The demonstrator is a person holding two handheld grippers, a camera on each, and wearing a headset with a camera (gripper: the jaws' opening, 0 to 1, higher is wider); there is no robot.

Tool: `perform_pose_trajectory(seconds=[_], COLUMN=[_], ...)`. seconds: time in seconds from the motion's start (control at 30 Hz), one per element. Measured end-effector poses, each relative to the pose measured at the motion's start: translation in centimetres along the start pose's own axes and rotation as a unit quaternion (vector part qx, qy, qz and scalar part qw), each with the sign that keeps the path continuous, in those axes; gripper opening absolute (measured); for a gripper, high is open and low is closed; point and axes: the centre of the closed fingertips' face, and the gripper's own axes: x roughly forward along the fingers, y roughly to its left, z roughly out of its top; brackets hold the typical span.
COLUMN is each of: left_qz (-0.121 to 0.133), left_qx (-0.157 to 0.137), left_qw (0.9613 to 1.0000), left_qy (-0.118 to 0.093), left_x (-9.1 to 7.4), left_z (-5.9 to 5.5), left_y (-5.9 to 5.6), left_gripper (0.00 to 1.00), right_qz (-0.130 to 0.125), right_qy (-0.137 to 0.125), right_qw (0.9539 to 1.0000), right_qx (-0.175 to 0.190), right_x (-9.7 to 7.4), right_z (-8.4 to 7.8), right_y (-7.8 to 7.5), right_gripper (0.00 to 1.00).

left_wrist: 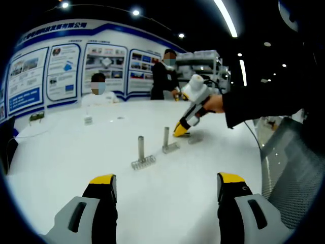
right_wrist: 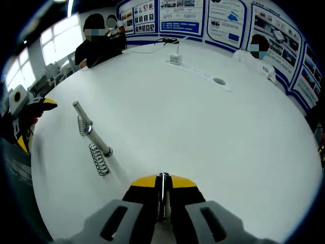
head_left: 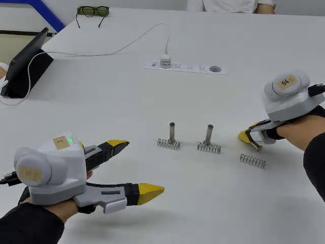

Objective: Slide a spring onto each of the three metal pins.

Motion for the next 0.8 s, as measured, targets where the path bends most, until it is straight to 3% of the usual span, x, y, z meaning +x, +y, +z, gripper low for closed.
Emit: perform_pose_trajectory(seconds=[0.27,0.57,0.8], left_qz=[0.001,0.0,-0.004], left_qx=[0.002,0.005,0.01], left_qw=[1.0,1.0,0.9999], left_qy=[-0.002,-0.005,-0.007], left_x=[-0.1,0.0,0.0], left_z=[0.2,0.6,0.9], left_y=[0.0,-0.2,-0.5], left_gripper=[0.82,0.82,0.82], right_qz=[-0.002,-0.006,-0.014], right_qy=[-0.016,-0.059,-0.073], right_qw=[0.9997,0.9981,0.9971], right_qx=[0.017,0.019,0.017], right_x=[-0.4,-3.4,-4.8], right_z=[0.1,1.8,1.4], right_y=[-0.2,0.3,0.7], right_gripper=[0.09,0.09,0.09])
